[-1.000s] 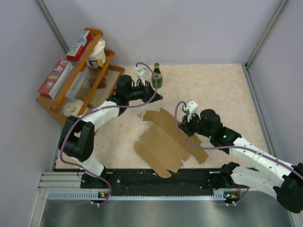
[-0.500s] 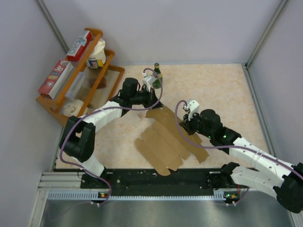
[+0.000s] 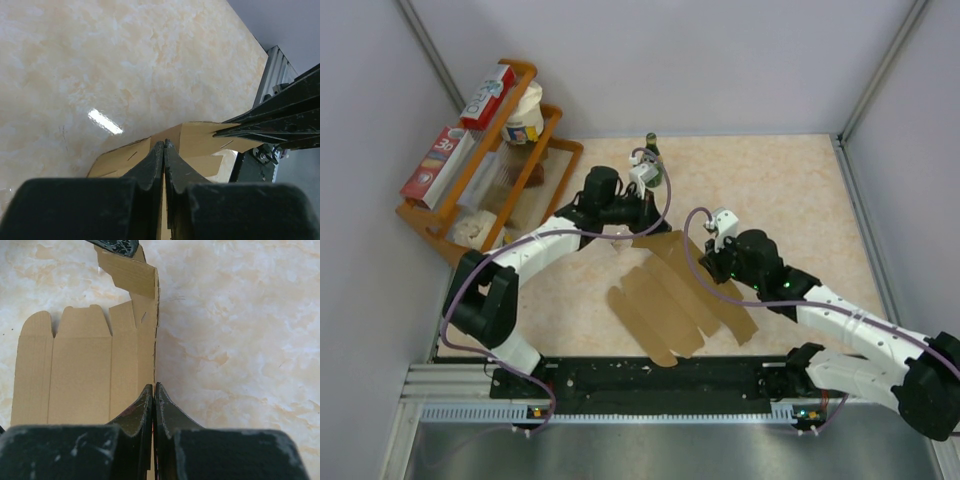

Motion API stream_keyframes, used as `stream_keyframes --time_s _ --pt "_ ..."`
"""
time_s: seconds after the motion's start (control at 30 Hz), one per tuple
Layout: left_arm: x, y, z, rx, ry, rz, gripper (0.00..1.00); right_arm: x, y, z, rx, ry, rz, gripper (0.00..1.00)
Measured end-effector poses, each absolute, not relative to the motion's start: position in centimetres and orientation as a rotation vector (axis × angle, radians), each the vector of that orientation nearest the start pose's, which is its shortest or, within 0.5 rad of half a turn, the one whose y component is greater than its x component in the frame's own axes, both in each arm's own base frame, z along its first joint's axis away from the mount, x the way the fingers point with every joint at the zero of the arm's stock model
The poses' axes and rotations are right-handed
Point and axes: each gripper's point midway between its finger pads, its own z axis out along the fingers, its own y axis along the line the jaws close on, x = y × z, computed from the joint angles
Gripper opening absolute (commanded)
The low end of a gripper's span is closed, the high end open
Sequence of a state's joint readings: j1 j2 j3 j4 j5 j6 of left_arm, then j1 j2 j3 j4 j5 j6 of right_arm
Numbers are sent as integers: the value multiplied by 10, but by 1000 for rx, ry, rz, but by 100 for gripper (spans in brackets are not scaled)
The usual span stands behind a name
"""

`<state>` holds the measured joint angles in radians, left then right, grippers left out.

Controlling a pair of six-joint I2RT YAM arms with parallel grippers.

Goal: Fold the paper box

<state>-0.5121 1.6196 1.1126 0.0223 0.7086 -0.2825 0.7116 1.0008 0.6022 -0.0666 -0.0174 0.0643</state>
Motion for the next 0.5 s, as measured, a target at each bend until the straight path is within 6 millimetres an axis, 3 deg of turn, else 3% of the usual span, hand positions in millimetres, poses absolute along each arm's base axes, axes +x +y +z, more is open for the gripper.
stream_keyframes --time_s 0.2,0.5 --pt "311 -326 189 732 2007 -1207 6 253 218 147 -634 1965 473 0" --pt "302 -335 184 775 2012 -1187 7 260 215 146 -601 1963 441 0"
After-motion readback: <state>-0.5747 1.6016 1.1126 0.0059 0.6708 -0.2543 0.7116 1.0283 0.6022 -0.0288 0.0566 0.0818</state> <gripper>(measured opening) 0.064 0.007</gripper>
